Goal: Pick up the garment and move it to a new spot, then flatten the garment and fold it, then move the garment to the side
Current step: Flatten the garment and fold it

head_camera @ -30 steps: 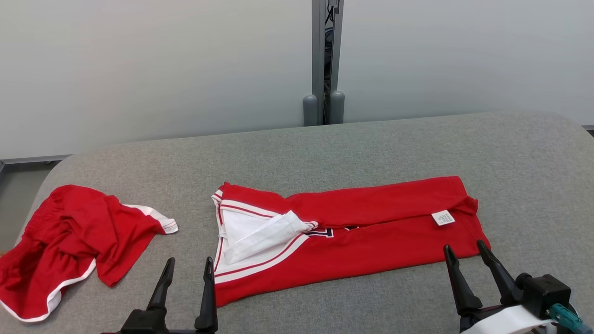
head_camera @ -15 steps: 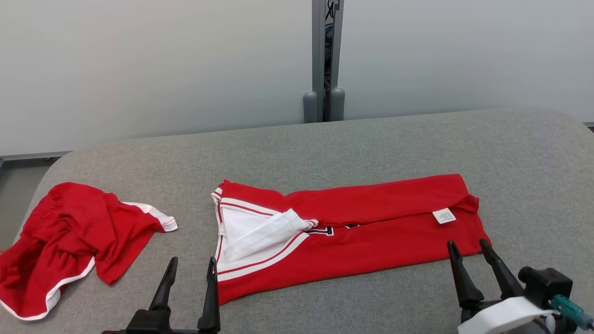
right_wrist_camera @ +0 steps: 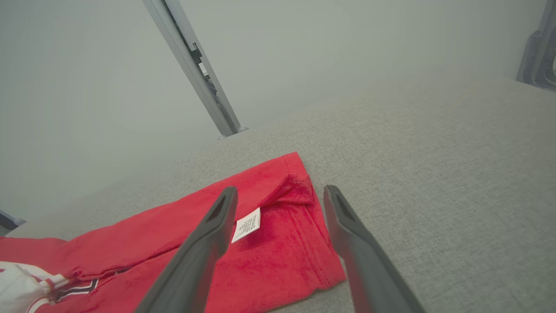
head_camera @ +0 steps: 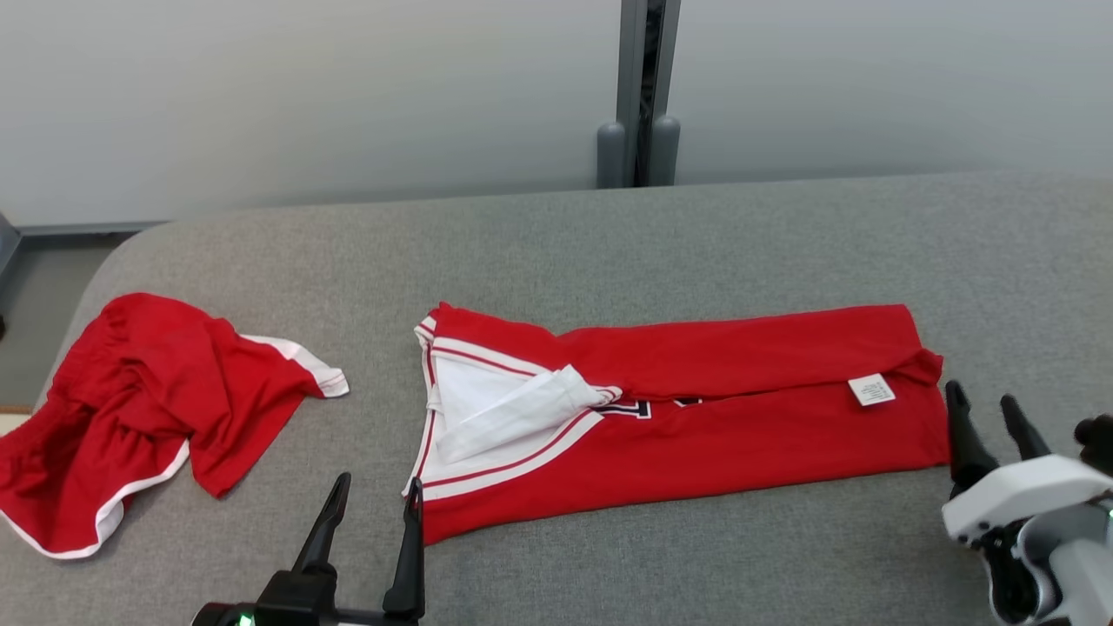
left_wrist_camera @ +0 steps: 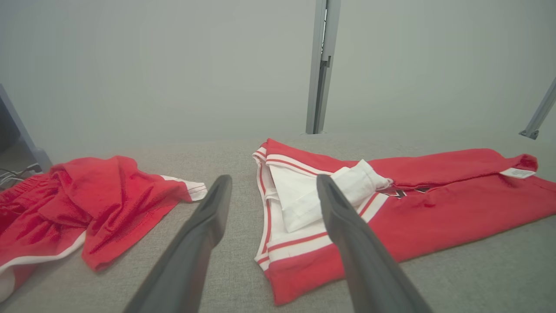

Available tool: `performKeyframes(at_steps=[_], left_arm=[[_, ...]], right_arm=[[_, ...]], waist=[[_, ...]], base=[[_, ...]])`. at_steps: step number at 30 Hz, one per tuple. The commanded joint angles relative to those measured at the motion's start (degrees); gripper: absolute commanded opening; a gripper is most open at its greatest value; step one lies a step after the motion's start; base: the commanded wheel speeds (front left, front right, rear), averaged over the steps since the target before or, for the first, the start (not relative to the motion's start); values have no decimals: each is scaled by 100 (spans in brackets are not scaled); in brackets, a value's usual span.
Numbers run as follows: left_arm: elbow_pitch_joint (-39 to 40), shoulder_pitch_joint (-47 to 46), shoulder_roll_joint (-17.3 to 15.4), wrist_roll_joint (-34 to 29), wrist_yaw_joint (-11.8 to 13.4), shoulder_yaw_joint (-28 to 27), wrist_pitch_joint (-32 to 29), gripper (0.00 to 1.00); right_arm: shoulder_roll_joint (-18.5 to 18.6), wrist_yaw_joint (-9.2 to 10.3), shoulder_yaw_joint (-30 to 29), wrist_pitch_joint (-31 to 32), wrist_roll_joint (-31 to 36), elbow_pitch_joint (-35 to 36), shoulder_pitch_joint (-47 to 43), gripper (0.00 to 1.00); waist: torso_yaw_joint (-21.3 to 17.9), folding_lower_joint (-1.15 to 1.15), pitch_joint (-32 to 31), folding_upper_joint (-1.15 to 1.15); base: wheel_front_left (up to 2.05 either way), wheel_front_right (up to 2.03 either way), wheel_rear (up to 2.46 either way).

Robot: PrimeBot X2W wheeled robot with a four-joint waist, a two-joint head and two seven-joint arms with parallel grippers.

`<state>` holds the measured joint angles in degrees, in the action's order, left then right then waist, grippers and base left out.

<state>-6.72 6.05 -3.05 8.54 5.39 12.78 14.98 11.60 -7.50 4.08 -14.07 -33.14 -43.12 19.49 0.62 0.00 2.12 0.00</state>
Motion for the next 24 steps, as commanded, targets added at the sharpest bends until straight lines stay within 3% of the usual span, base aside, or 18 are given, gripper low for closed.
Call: performKeyframes(at_steps=[1,12,24], left_arm=[[-8,-135,-16,-52,-33,-10,21,100],[2,-478,-6,-197,-167,57,21,100],[-19,-708,1,-264,-277,115,21,100]], right_arm=[[44,1,-33,15,-84,-116,147,100],[238,1,52,217,-412,-1460,1384,100],[226,1,298,170,-628,-2250,1846,100]], waist=[[53,0,143,0],[134,0,790,0],[226,0,1093,0]], base=[[0,0,0],[0,0,0],[0,0,0]])
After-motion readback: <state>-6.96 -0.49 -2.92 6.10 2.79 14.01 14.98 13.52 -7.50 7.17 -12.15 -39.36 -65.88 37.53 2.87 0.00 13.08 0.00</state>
